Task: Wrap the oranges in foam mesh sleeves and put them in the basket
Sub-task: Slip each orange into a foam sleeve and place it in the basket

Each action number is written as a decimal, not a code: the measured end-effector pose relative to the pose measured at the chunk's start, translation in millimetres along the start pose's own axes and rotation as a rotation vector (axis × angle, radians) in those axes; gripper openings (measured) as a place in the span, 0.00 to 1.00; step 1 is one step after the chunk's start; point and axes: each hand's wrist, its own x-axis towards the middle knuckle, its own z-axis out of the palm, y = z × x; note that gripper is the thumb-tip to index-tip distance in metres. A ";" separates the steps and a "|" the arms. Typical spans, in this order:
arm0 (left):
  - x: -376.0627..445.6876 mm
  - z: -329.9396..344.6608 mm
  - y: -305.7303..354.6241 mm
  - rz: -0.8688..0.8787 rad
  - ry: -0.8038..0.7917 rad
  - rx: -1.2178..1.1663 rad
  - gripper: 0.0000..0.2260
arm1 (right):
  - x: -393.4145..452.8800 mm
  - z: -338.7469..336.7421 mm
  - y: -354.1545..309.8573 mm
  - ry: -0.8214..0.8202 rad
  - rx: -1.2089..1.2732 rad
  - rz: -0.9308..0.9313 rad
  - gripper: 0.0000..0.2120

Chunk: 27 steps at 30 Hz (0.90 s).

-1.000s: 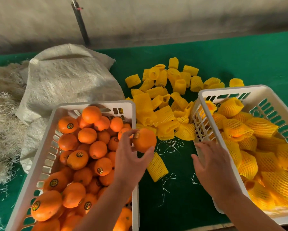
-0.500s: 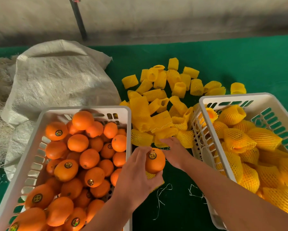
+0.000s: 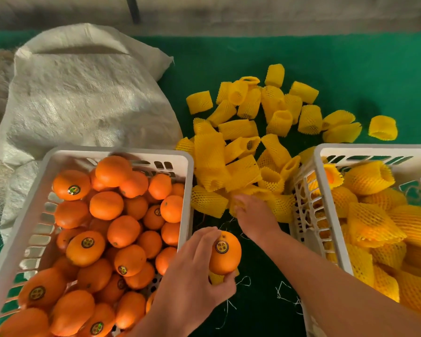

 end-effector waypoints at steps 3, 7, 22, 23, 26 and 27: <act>0.4 1.3 0.0 -0.006 -0.031 0.011 0.36 | -22.4 -18.1 -3.5 0.094 -0.005 -0.086 0.12; 1.7 0.8 -0.2 0.007 -0.032 0.022 0.37 | -65.4 -42.9 1.5 0.193 -0.040 -0.176 0.25; -13.0 -3.5 14.4 0.338 -0.250 0.232 0.49 | -173.7 -87.9 3.8 0.095 -0.458 -0.470 0.10; -15.4 -1.8 20.0 0.354 -0.293 0.248 0.50 | -181.0 -88.7 1.6 0.069 -0.526 -0.512 0.12; -23.6 5.4 37.7 0.366 -0.390 0.355 0.48 | -201.3 -91.9 -3.0 0.017 -0.642 -0.581 0.15; -25.9 7.2 42.5 0.354 -0.412 0.402 0.46 | -207.9 -92.5 -4.0 0.010 -0.660 -0.591 0.16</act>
